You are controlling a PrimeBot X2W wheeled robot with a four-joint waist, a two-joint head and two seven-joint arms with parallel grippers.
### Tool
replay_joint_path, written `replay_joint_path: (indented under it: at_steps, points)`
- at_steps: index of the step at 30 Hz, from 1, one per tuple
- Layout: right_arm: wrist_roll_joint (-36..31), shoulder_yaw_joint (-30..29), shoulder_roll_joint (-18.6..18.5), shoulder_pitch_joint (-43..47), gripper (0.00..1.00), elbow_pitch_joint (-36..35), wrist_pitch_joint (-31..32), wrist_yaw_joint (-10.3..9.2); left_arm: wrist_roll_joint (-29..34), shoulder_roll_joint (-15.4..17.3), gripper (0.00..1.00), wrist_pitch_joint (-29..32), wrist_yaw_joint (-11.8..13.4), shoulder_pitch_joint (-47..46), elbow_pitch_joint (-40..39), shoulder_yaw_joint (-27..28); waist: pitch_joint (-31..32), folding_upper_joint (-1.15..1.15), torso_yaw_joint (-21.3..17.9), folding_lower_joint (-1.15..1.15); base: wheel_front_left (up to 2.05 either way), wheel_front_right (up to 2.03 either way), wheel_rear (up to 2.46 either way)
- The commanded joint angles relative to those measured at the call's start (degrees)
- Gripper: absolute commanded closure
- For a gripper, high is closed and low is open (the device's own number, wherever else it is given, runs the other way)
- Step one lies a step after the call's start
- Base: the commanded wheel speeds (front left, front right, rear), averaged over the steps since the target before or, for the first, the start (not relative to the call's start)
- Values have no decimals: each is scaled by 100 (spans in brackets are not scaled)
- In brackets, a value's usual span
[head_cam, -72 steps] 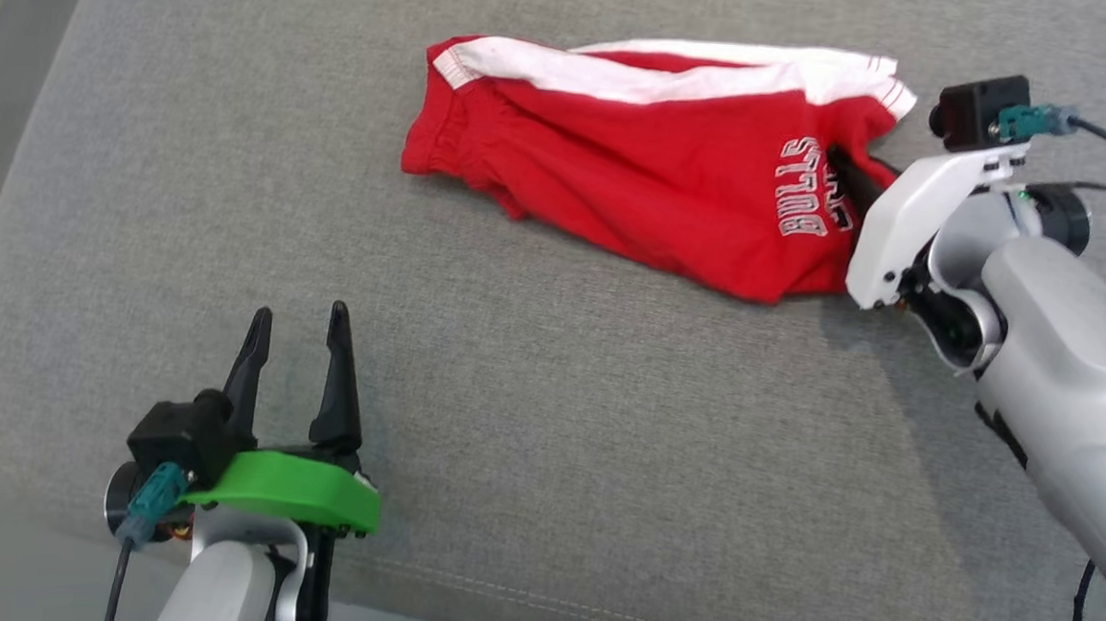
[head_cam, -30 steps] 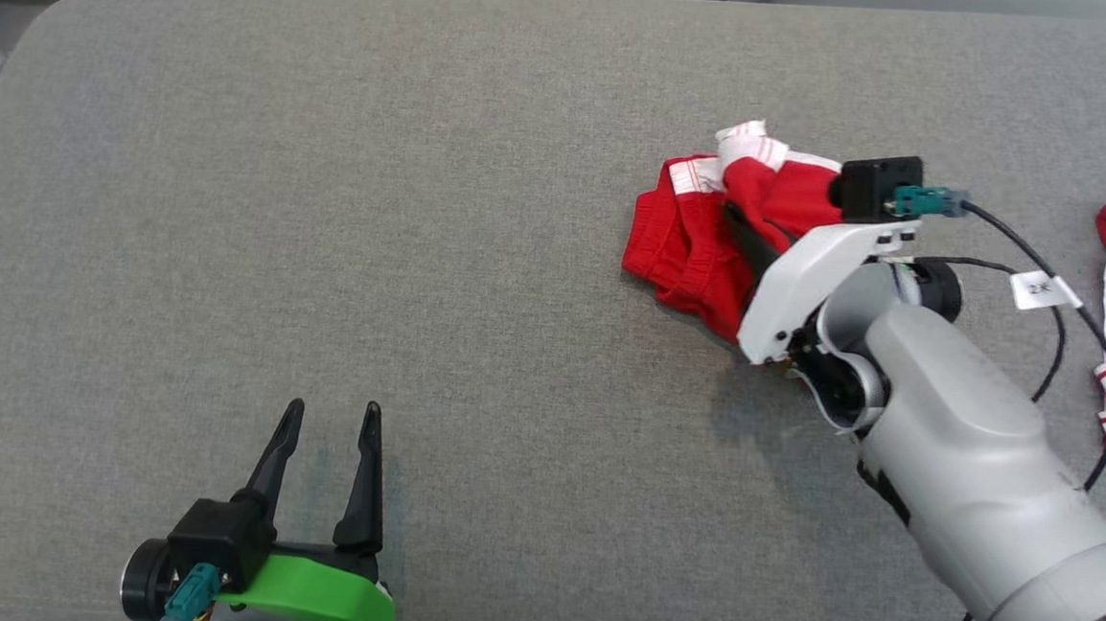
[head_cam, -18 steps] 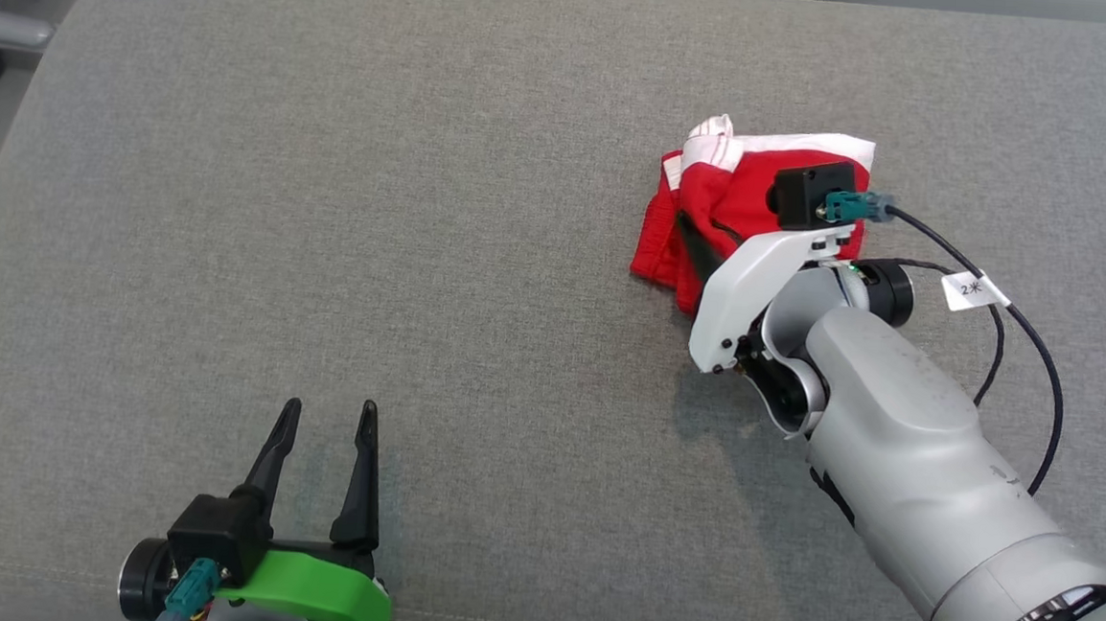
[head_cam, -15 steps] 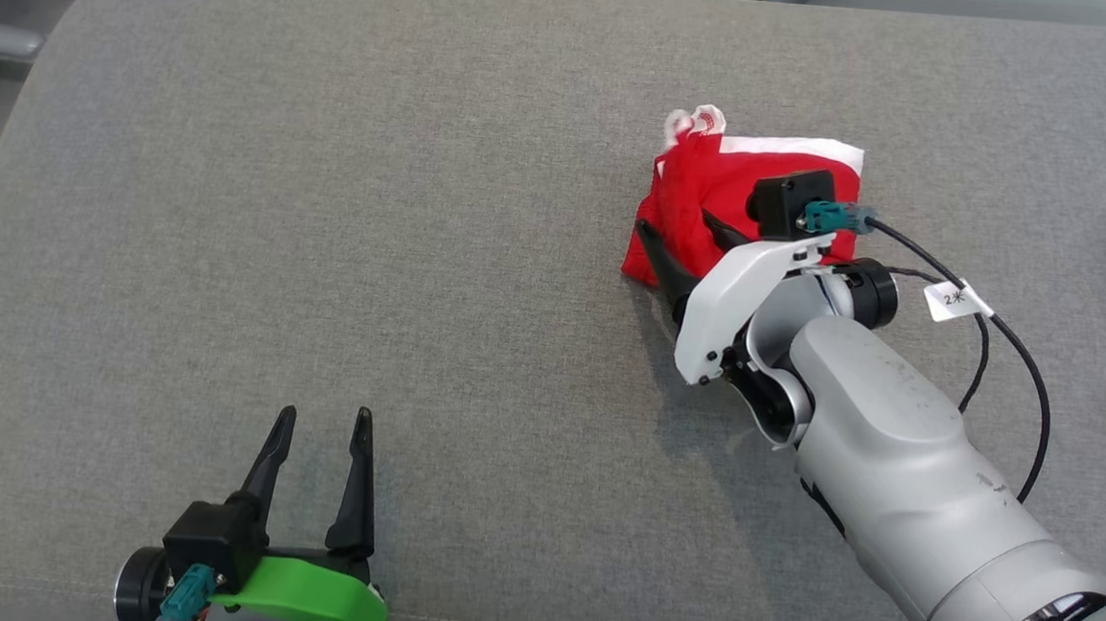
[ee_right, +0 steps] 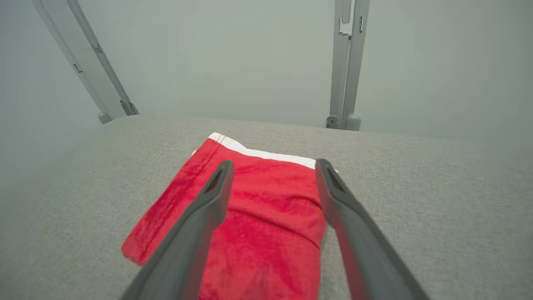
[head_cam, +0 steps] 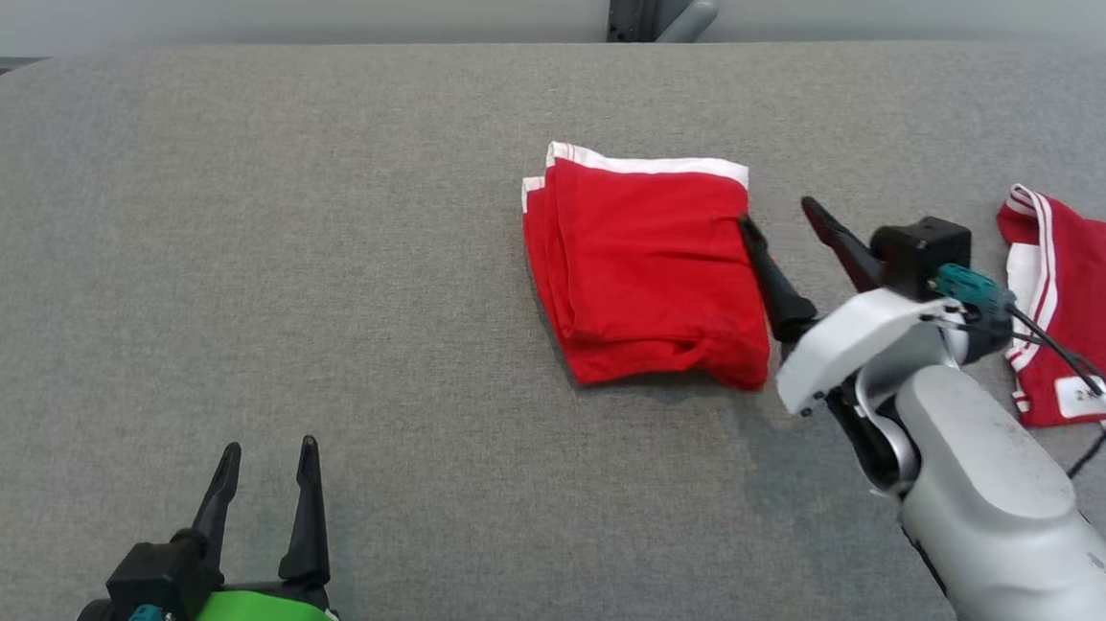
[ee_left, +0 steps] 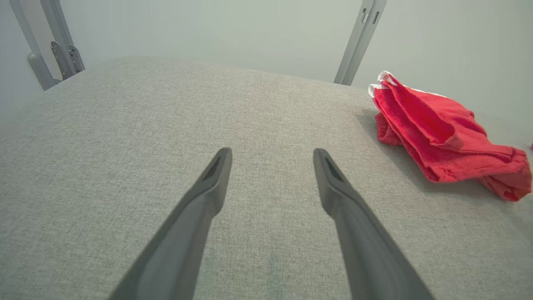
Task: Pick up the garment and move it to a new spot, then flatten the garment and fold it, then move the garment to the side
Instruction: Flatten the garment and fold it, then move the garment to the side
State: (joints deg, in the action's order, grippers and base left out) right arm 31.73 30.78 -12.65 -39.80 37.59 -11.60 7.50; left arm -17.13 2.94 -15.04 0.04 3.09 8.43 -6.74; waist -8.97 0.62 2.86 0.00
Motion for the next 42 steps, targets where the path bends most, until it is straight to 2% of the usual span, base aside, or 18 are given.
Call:
replay_joint_path:
  at_steps: [1,4,8,12,17,22,28,42]
  points:
    - [-153,-342,-142,372,0,-218,-116,-3,-17,2,0,-14,44,136,-87,36,210,-62,-254,0,0,0,0]
    - [-571,-924,-374,817,0,-524,-248,-4,139,1,0,-14,47,227,-190,79,284,-62,-339,0,0,0,0]
    - [-1312,-1719,-486,1538,0,-995,-346,-4,361,4,0,-14,23,297,-265,146,385,-62,-378,0,0,0,0]
    - [-1800,-2274,-376,2068,0,-1451,-360,-3,505,7,0,-14,-21,331,-258,263,439,-62,-395,0,0,0,0]
    - [-2354,-2934,-19,2939,0,-2139,-361,-4,653,37,0,-13,-200,334,-118,460,574,-62,-398,0,0,0,0]
    - [-2715,-3109,284,3575,0,-2396,-363,-5,769,31,0,-14,-349,311,117,608,734,-62,-386,0,0,0,0]
    - [-2921,-3005,463,3881,0,-2406,-364,-4,870,19,0,-14,-441,343,375,710,825,-62,-419,0,0,0,0]
    - [-3018,-2872,503,3854,0,-2211,-364,-4,746,0,0,-14,-375,505,504,934,994,-62,-295,0,0,0,0]
